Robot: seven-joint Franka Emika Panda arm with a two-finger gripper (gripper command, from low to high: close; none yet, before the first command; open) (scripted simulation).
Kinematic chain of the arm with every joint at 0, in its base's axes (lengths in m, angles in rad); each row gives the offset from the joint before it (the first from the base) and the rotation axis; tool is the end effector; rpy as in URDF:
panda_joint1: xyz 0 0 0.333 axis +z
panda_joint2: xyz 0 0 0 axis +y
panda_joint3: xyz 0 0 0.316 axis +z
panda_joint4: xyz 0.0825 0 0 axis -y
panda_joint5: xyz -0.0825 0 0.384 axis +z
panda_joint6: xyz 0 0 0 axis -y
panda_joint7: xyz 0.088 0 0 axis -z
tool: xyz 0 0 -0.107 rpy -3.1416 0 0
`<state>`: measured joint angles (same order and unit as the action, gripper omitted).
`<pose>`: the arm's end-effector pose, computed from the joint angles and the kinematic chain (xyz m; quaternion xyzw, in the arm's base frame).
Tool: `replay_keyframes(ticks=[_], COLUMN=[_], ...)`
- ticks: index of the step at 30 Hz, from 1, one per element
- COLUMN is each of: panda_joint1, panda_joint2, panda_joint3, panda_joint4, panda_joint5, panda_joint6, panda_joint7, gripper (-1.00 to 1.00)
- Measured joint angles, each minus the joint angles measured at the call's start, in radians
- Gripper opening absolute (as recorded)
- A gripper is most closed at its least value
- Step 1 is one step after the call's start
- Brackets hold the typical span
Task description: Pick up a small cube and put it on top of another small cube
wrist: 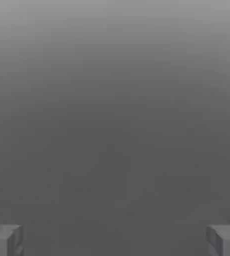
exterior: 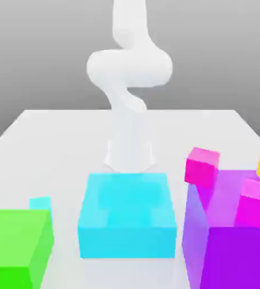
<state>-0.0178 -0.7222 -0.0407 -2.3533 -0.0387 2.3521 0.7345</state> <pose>0.3773 -0.0276 0.6613 -0.8662 0.3541 -0.3337 0.1138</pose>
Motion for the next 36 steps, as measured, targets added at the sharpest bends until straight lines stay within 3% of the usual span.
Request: replay_keyframes(ticks=[9, 15, 20, 26, 27, 33, 36], panda_joint1=[-0.075, -0.123, -0.188, -0.393, -0.423, -0.437, -0.373], panda_joint2=[0.326, 0.550, 0.748, 0.972, 0.996, 1.008, 0.943], panda_joint3=[-0.222, -0.383, -0.427, -0.152, -0.118, -0.101, -0.182], panda_joint4=[-0.213, -0.357, -0.456, -0.420, -0.414, -0.411, -0.428], panda_joint5=[-0.116, -0.097, 0.090, 0.397, 0.418, 0.429, 0.357], panda_joint6=[0.217, 0.368, 0.495, 0.659, 0.679, 0.686, 0.636], panda_joint7=[-0.306, -0.580, -0.896, -1.142, -1.158, -1.167, -1.110], gripper=[0.00, 0.00, 0.00, 0.00, -1.00, -1.00, -1.00])
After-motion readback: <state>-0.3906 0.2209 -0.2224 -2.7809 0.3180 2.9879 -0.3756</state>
